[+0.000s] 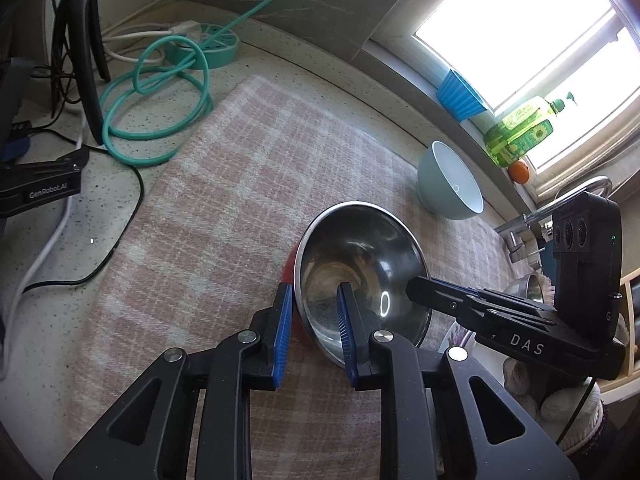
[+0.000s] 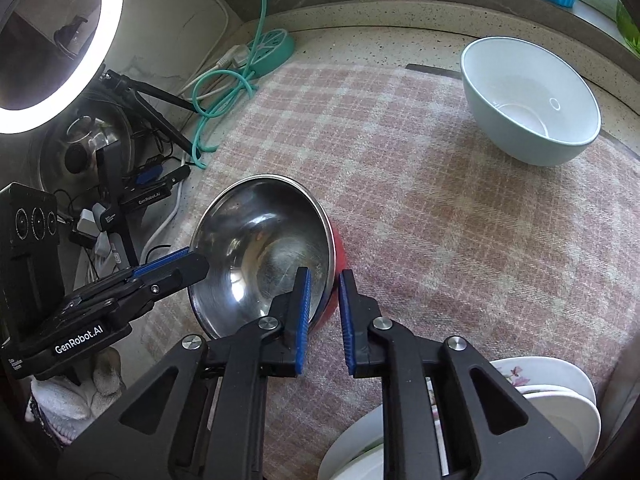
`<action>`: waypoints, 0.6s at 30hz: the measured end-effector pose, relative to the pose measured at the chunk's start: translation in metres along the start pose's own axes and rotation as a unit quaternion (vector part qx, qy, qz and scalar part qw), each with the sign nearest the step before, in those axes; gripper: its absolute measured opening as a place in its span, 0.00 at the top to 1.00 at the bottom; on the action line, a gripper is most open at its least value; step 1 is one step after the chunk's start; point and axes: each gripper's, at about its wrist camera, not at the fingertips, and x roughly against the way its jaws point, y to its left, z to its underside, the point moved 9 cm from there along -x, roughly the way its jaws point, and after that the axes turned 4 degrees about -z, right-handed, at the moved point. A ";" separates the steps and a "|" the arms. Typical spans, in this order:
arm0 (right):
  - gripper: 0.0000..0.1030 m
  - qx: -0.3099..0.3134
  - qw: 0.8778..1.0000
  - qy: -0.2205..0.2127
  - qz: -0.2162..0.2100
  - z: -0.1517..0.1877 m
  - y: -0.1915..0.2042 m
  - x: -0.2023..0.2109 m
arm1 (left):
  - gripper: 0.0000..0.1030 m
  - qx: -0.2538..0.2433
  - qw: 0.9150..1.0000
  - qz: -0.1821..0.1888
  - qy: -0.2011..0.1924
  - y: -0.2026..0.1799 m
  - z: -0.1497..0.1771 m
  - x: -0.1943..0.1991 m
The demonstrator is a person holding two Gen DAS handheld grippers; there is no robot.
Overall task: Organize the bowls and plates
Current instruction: 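Grasp the red-bottomed steel bowl rim with the left gripper and lift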
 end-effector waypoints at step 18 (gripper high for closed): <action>0.86 -0.012 0.999 -0.041 -0.009 0.003 -0.006 0.056 | 0.81 -0.028 0.999 0.024 -0.036 -0.045 -0.011 0.028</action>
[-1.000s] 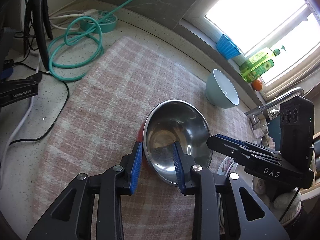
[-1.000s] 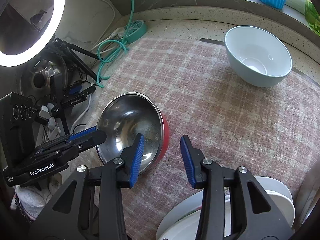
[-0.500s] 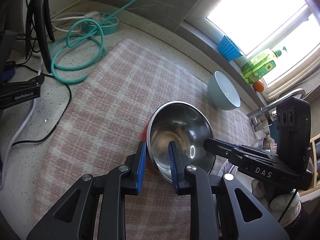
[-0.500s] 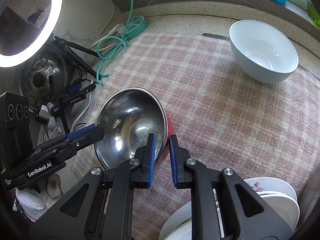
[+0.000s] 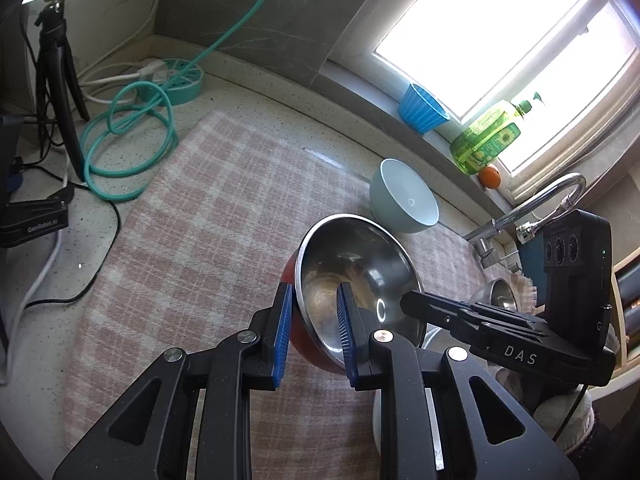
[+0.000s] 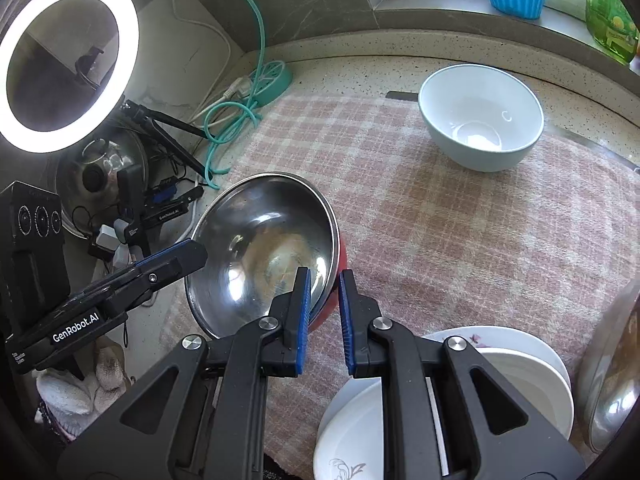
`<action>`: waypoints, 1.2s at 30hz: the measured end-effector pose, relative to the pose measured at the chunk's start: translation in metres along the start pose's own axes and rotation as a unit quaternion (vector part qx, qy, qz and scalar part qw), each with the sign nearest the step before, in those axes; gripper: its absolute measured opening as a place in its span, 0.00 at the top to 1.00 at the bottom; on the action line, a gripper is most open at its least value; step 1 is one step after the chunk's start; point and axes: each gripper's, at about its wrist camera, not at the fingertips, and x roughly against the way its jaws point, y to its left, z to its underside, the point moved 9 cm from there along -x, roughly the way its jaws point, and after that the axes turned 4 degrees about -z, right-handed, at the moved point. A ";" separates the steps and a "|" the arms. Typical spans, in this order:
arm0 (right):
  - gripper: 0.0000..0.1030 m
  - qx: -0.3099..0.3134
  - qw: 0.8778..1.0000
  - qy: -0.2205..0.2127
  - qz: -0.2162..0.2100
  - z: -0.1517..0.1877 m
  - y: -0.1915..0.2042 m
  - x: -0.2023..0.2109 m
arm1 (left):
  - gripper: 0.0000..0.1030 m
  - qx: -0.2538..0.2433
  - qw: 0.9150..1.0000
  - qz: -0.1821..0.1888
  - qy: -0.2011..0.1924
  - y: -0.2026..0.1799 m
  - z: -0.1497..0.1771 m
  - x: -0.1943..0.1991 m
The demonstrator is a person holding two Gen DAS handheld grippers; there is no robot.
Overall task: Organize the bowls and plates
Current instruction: 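Grasp the red-bottomed steel bowl rim with the left gripper and lift, then carry the red-bottomed bowl and lower it into the large steel bowl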
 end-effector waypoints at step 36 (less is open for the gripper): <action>0.86 -0.055 0.993 -0.089 0.046 0.038 -0.134 0.177 | 0.81 -0.111 0.990 0.081 -0.004 -0.208 0.022 -0.020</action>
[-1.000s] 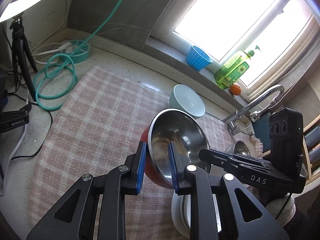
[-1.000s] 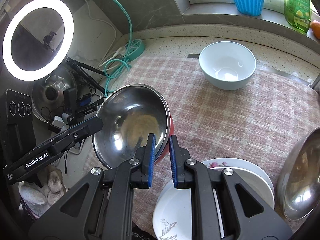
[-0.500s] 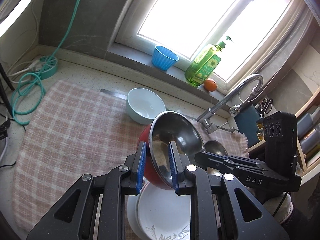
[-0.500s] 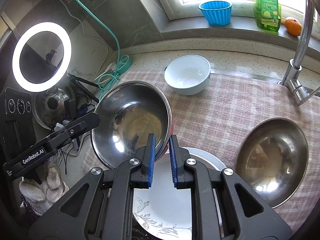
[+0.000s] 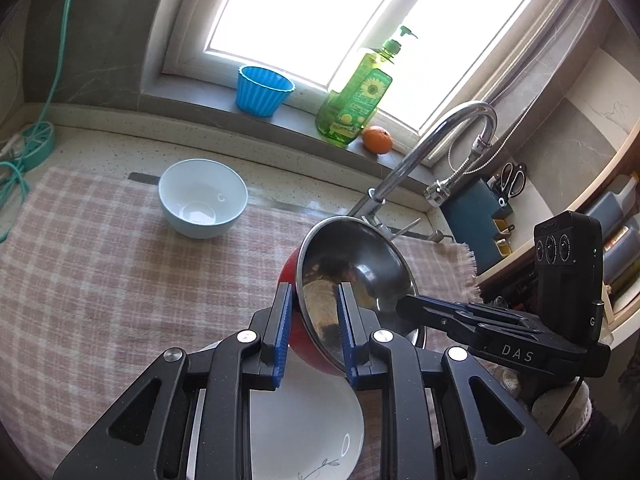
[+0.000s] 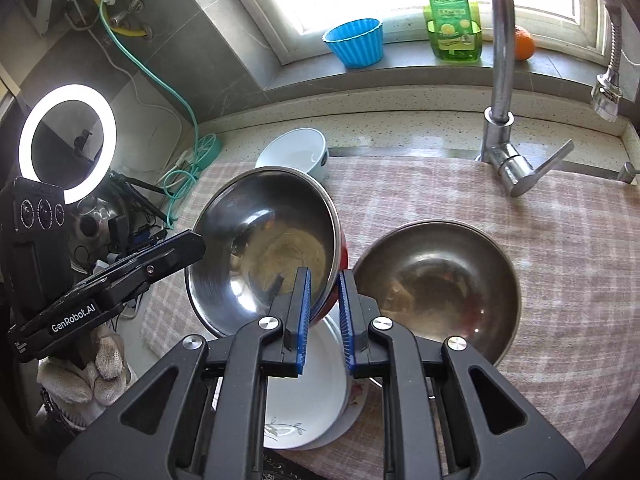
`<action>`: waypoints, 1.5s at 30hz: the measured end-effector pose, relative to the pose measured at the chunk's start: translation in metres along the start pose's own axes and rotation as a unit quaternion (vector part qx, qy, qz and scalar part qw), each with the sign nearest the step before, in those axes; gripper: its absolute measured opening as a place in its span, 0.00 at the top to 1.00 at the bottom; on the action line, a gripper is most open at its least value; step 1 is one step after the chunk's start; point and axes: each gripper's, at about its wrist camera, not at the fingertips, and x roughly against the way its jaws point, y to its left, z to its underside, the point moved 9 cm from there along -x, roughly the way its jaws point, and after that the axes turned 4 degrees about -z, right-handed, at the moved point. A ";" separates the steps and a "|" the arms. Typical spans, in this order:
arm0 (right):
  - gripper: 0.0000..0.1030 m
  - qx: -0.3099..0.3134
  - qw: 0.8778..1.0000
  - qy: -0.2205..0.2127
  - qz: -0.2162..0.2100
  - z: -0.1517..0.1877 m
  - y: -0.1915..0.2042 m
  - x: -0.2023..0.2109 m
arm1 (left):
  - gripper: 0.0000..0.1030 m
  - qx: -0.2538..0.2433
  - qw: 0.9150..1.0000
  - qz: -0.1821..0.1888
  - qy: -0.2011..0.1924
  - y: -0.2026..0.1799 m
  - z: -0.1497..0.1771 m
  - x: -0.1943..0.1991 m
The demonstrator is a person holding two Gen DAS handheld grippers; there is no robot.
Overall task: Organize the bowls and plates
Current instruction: 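Carry the red-bottomed bowl and lower it into the large steel bowl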
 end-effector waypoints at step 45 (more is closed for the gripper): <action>0.86 0.016 0.996 0.052 0.065 0.034 -0.107 -0.014 | 0.81 -0.052 0.990 -0.071 0.110 -0.052 0.055 -0.104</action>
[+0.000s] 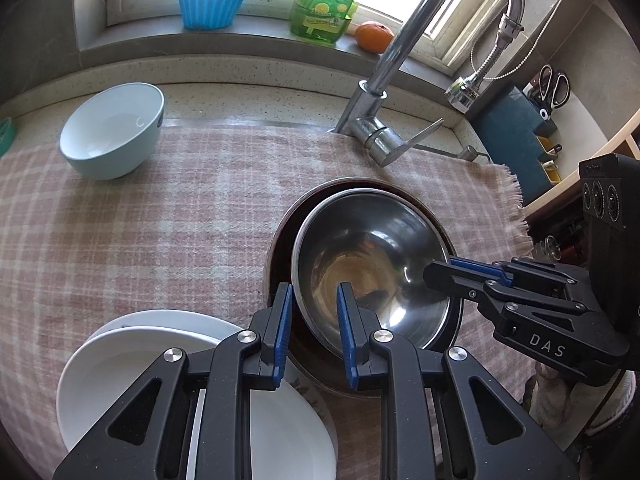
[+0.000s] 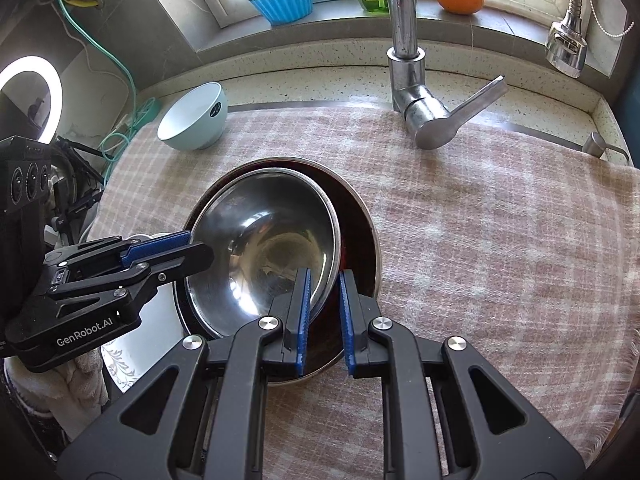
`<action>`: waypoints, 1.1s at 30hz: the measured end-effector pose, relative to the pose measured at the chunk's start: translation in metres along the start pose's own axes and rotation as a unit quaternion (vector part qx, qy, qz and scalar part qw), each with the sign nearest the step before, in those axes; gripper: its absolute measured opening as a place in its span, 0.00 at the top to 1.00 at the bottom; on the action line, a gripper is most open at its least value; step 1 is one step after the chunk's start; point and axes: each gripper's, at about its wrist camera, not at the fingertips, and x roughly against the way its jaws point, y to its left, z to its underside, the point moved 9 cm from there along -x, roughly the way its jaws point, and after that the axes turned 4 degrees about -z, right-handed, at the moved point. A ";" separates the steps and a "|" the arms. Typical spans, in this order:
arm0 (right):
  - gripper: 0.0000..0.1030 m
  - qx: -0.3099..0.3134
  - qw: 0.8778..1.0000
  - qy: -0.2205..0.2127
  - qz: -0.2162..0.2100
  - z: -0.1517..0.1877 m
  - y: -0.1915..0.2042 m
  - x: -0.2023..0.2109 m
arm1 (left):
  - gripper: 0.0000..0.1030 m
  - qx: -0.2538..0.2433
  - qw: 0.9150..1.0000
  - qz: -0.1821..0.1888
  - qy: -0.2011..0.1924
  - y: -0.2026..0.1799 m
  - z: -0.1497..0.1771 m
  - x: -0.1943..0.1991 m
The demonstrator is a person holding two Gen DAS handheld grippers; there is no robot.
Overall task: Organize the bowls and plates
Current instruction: 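Carry the red-bottomed bowl and lower it into the large steel bowl, then open the left gripper to release the nested bowl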
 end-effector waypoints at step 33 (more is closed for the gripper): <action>0.49 -0.005 0.998 -0.013 -0.055 -0.008 0.009 0.024 | 0.72 -0.001 1.000 -0.003 0.003 -0.006 -0.002 0.007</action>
